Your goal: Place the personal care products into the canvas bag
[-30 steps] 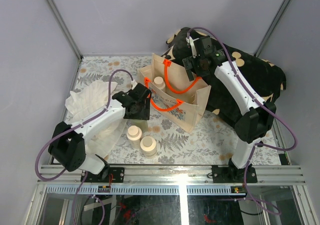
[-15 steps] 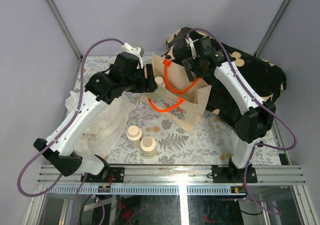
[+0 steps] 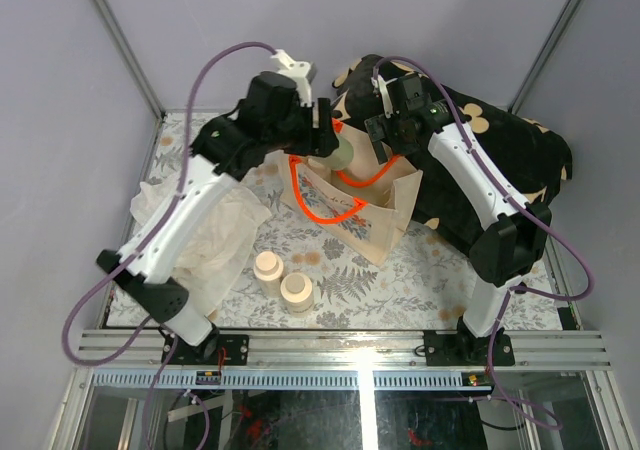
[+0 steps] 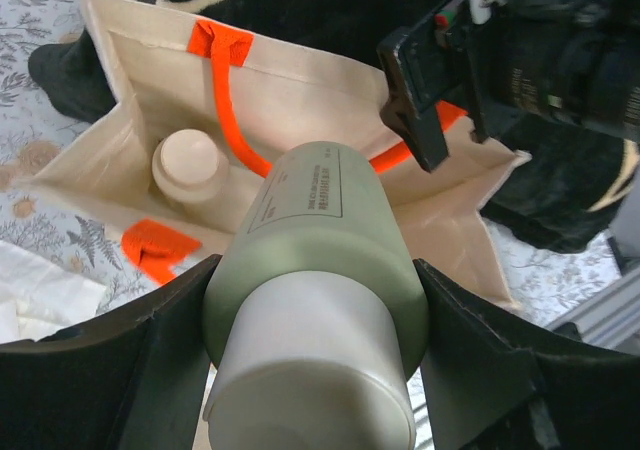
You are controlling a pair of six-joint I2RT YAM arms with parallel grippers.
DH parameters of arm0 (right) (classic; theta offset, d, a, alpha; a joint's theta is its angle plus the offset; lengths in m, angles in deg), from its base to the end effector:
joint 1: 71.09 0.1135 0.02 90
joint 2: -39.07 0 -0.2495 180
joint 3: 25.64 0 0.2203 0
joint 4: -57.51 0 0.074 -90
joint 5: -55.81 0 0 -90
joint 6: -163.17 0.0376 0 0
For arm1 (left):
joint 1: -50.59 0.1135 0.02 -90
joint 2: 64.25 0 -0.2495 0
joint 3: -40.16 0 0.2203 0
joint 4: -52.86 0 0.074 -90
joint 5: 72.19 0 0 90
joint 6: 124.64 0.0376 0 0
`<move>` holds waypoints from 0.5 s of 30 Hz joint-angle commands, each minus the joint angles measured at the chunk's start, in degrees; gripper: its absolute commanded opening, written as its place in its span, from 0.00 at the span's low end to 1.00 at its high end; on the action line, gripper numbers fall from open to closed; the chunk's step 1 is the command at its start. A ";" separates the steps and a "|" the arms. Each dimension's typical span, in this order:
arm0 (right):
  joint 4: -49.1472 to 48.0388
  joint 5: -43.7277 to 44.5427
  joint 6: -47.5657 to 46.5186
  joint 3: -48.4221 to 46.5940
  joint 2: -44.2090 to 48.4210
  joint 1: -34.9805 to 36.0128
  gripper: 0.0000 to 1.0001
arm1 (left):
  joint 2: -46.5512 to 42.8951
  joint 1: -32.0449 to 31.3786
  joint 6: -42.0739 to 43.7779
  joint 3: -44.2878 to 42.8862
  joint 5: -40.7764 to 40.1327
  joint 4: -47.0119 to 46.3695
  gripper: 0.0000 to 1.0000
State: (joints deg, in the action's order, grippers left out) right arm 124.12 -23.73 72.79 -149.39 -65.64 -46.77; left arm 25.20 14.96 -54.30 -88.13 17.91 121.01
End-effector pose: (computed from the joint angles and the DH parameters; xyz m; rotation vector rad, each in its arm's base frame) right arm 0.3368 0.1447 0.3448 -0.4267 2.3446 -0.0215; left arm 0.2328 -0.1670 0.4465 0.2979 2.1157 -0.5820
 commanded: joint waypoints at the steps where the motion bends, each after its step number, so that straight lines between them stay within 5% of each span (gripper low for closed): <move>1: 0.46 1.61 0.27 -2.61 1.81 -0.06 1.00 | 5.88 -0.14 4.31 -4.52 1.33 -10.47 0.00; 15: 2.98 6.12 2.29 0.59 4.20 -0.07 0.99 | 17.24 -0.32 7.59 -5.78 -0.99 -8.17 0.00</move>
State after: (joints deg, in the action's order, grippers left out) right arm 125.28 -21.07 74.01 -149.30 -65.44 -46.77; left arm 43.76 14.96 -48.61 -92.20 17.45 119.67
